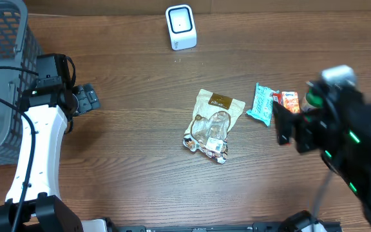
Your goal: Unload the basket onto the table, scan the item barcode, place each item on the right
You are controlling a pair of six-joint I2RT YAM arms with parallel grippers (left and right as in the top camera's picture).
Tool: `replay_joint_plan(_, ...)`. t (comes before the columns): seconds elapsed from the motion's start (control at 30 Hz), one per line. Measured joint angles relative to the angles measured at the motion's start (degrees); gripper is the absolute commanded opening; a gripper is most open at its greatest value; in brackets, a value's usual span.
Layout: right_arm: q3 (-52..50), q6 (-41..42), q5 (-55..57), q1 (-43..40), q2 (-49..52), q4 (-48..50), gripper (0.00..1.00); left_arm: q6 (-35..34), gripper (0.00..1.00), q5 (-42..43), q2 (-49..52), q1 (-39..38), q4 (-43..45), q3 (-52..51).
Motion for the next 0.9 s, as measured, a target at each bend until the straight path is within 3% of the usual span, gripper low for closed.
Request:
replay_joint_plan(0.47, -4.79, 0.00, -1.44, 0.00, -28.41, -0.04, 1.00, 0.00, 1.00, 0.00, 0.00, 0.00, 0.00, 0.00)
replay_joint_plan(0.7, -18.14, 0.02, -1.88, -2.16, -38.93, 2.43, 1.00, 0.00, 1.00, -0.02, 0.00, 0.00, 0.00, 0.00)
replay_joint_plan(0.9, -33.64, 0.07, -2.78, -5.35, -44.63, 15.04, 1.00, 0.00, 1.00, -0.02, 0.00, 0.00, 0.02, 0.00)
